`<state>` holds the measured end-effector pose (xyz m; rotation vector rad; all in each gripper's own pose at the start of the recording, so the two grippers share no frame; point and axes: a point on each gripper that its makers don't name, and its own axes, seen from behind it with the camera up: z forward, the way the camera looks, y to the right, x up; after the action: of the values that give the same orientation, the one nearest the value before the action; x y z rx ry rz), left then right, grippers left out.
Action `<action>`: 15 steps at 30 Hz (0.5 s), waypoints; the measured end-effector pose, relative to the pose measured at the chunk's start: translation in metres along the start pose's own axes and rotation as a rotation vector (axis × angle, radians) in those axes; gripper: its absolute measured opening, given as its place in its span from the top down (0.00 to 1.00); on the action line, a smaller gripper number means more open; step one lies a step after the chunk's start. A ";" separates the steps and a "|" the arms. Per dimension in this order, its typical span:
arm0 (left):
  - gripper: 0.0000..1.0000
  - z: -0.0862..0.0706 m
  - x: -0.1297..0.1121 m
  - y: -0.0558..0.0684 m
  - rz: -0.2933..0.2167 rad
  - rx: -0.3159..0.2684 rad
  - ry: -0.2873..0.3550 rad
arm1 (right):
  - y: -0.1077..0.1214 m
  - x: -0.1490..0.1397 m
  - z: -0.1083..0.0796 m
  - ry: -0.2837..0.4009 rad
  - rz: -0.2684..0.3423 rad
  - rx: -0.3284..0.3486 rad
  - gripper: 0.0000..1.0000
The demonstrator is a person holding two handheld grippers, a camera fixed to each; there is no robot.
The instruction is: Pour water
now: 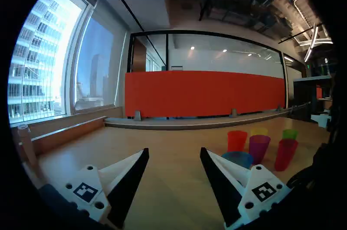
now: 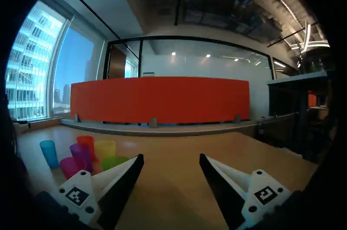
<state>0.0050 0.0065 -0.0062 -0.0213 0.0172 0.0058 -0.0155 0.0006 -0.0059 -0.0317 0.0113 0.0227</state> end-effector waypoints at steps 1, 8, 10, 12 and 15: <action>0.13 0.000 0.000 0.000 0.000 0.000 0.000 | 0.000 0.000 0.000 0.000 0.000 0.000 0.01; 0.13 -0.001 0.000 0.000 0.000 0.000 0.000 | 0.000 0.000 0.000 0.000 0.000 0.000 0.01; 0.13 -0.001 0.000 0.000 0.000 0.000 0.000 | 0.000 0.000 0.001 0.000 0.000 0.000 0.01; 0.13 -0.001 0.000 0.000 0.000 0.000 0.000 | 0.000 0.001 0.001 0.000 0.000 0.000 0.01; 0.13 0.000 0.000 0.000 0.000 0.000 0.000 | 0.000 0.001 0.001 0.000 0.000 0.000 0.01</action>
<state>0.0052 0.0061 -0.0065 -0.0213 0.0173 0.0059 -0.0147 0.0007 -0.0049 -0.0319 0.0115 0.0229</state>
